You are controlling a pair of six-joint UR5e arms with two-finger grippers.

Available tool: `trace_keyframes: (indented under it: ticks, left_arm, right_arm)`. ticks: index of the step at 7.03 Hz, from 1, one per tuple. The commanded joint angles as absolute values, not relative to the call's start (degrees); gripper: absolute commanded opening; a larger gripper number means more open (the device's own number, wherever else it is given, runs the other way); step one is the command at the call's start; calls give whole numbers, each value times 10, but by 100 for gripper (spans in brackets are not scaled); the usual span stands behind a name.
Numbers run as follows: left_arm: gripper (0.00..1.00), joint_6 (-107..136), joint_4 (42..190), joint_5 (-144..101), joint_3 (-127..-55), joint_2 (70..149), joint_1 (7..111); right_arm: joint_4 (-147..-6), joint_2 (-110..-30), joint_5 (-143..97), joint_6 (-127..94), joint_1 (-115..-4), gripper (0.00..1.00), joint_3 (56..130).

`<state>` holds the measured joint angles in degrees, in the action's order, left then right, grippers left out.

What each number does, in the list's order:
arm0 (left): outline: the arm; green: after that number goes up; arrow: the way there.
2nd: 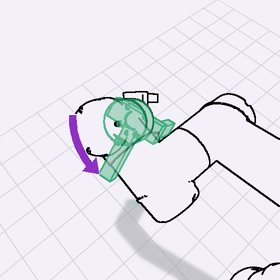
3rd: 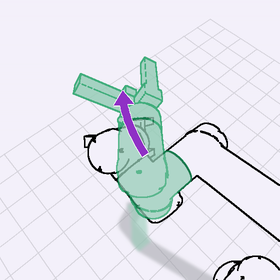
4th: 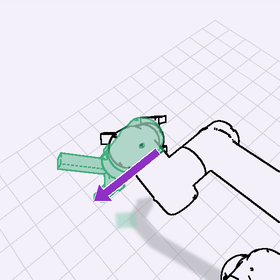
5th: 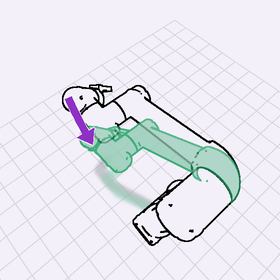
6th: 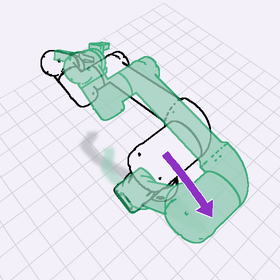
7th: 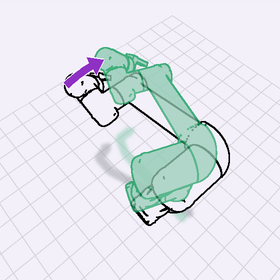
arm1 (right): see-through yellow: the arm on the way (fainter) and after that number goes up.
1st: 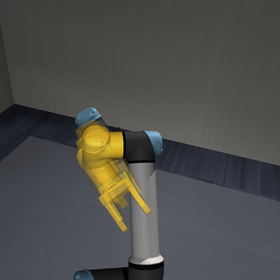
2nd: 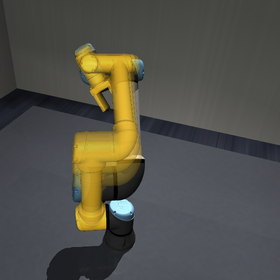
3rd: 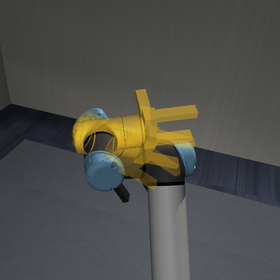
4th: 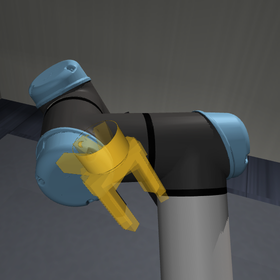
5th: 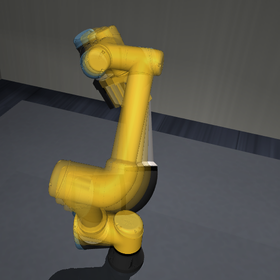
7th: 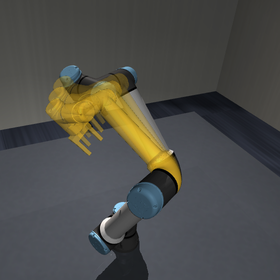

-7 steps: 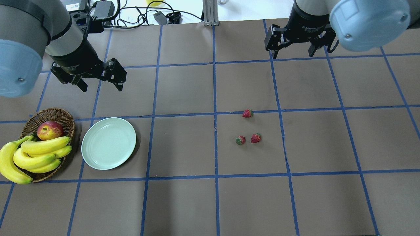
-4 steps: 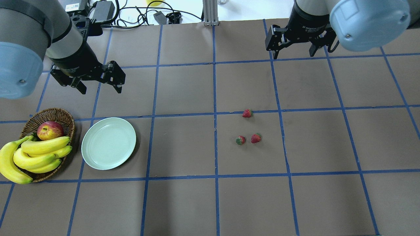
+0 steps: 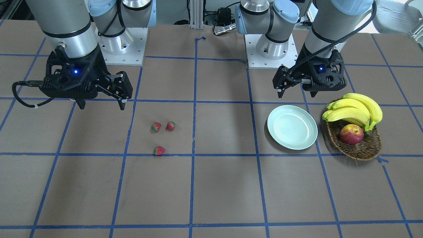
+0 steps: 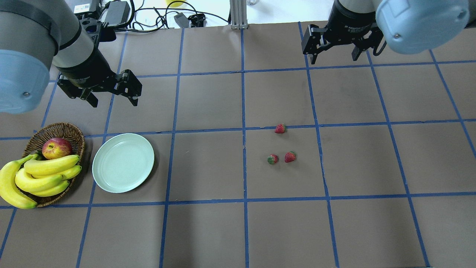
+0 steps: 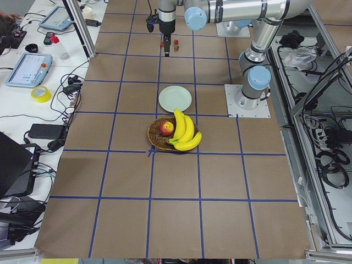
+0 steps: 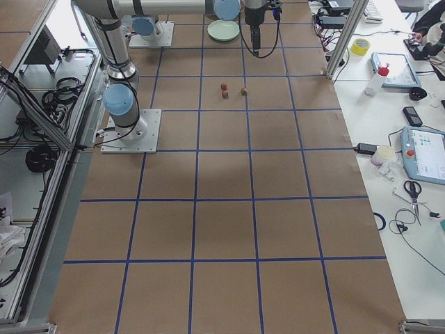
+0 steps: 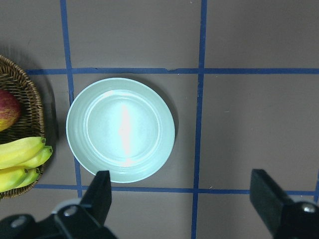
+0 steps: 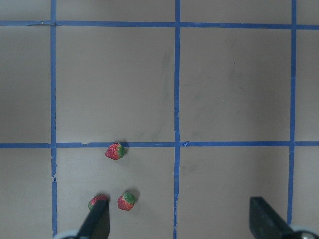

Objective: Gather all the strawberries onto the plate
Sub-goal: 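Reach the right gripper to the farthest strawberry and grasp it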

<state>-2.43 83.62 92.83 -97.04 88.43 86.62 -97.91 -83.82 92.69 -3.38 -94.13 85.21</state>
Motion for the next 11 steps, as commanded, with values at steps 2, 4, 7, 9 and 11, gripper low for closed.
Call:
trace_keyframes:
  ticks: [2, 4, 7, 9, 11]
  left_arm:
    - [100, -32, 832, 928, -978, 882, 867]
    - [100, -33, 833, 929, -990, 882, 867]
    - [100, -33, 828, 929, -994, 882, 867]
    - [100, -33, 829, 930, -996, 883, 866]
    - [100, -34, 823, 929, -1005, 886, 866]
  right_arm:
    - [-984, -835, 928, -41, -942, 100, 867]
    - [-985, -829, 919, -96, -942, 100, 908]
    - [-1132, -742, 922, -224, -1012, 100, 954]
    - [-1177, -683, 926, -255, -1025, 99, 961]
    - [-1291, -637, 927, -269, -1031, 98, 1019]
